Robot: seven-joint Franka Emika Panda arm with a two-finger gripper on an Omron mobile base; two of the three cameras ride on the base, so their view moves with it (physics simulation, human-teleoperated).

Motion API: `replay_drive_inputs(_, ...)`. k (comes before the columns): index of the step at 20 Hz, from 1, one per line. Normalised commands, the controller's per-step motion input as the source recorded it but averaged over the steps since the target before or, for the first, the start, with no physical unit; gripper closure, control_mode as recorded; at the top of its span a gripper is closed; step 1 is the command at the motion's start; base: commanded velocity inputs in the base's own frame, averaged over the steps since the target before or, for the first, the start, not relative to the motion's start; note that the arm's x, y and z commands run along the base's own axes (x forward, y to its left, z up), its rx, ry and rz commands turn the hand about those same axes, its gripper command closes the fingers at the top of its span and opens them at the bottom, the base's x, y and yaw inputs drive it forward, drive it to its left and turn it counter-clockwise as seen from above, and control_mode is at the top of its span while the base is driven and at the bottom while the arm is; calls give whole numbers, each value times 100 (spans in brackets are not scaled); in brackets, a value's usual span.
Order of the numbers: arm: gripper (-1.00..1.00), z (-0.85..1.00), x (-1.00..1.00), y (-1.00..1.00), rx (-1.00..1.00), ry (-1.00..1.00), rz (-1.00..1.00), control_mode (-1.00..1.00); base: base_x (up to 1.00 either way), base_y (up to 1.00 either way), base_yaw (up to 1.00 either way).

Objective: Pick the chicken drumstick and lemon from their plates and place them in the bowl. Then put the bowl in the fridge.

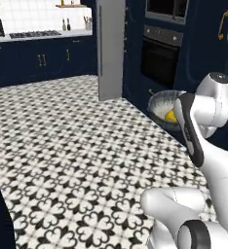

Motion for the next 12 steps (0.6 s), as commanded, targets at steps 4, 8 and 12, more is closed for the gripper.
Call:
replay_drive_inputs(4,100,0,0,0,0,0,0,100,100,-23,74)
replay_drive_inputs(8,100,0,0,0,0,0,0,100,100,-35,41)
replay_drive_inputs(12,100,0,0,0,0,0,0,100,100,-16,28)
